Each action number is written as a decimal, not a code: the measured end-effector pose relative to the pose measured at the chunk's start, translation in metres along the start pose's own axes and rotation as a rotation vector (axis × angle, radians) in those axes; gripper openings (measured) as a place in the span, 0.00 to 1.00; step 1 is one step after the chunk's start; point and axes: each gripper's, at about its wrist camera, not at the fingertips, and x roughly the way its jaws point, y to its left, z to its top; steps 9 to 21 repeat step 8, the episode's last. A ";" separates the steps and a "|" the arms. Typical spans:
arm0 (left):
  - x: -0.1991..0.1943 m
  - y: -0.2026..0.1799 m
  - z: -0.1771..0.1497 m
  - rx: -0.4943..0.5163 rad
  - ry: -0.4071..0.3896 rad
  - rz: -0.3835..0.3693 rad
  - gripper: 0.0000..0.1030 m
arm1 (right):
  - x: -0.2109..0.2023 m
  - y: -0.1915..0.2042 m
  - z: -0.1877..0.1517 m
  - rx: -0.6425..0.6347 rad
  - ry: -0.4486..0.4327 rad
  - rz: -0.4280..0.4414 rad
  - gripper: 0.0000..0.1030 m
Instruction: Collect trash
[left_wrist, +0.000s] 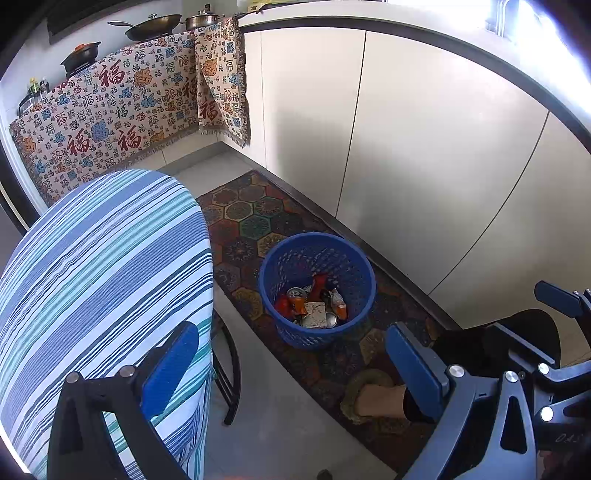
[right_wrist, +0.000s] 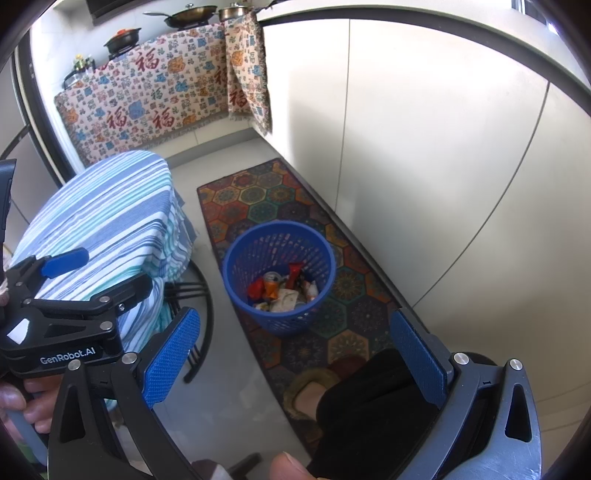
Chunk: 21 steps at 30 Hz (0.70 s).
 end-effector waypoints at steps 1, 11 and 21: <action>0.000 0.000 0.000 0.000 0.001 -0.001 1.00 | 0.000 0.000 0.000 0.000 0.000 0.000 1.00; -0.002 -0.001 -0.002 0.002 -0.014 -0.007 1.00 | 0.001 -0.001 -0.003 0.009 0.002 -0.002 1.00; -0.002 -0.001 -0.002 0.002 -0.014 -0.007 1.00 | 0.001 -0.001 -0.003 0.009 0.002 -0.002 1.00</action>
